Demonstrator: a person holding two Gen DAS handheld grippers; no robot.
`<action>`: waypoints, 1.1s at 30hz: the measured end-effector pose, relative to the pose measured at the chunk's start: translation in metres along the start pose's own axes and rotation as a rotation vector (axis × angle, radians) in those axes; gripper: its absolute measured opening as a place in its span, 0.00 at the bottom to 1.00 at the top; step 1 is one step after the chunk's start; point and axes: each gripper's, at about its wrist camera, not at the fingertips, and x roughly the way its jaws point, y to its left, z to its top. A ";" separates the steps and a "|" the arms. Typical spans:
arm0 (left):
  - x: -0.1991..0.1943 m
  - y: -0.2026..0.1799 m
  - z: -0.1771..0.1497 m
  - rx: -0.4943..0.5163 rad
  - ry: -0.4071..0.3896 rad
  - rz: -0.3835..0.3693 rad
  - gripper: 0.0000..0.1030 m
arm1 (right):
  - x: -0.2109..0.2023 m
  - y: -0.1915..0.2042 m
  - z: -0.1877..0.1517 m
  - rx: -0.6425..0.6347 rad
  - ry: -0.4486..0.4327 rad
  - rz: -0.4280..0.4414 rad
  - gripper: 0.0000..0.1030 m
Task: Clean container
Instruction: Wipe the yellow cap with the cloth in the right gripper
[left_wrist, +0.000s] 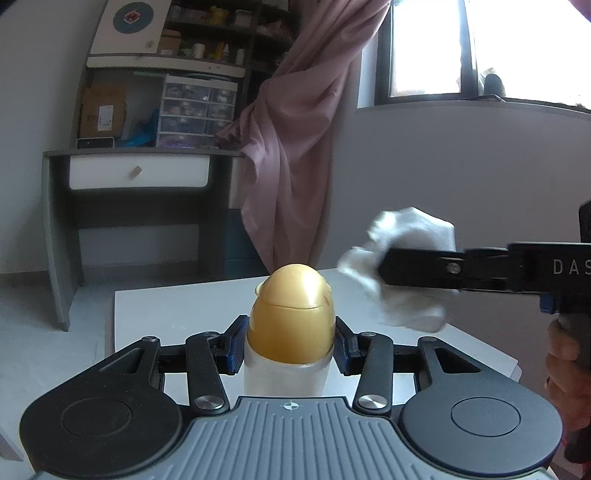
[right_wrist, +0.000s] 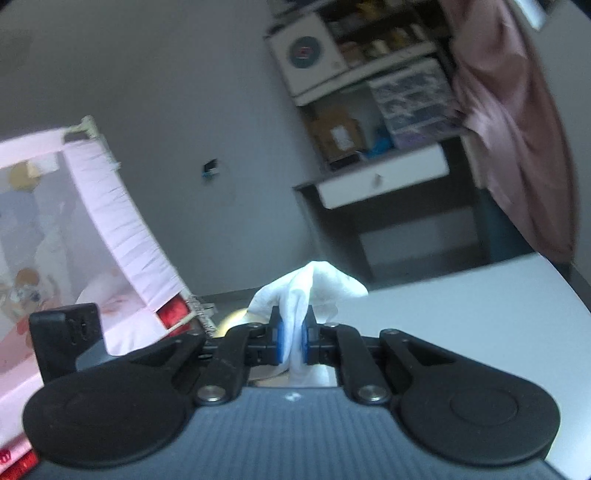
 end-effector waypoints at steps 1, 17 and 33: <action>0.000 0.000 0.000 0.002 0.000 0.001 0.45 | 0.005 0.003 0.001 -0.013 0.003 -0.001 0.10; 0.002 -0.004 0.003 0.013 0.002 0.007 0.44 | 0.015 0.022 -0.004 -0.083 0.079 0.099 0.10; -0.001 -0.001 -0.001 0.013 0.001 0.004 0.44 | 0.012 0.016 -0.001 -0.080 0.071 0.053 0.10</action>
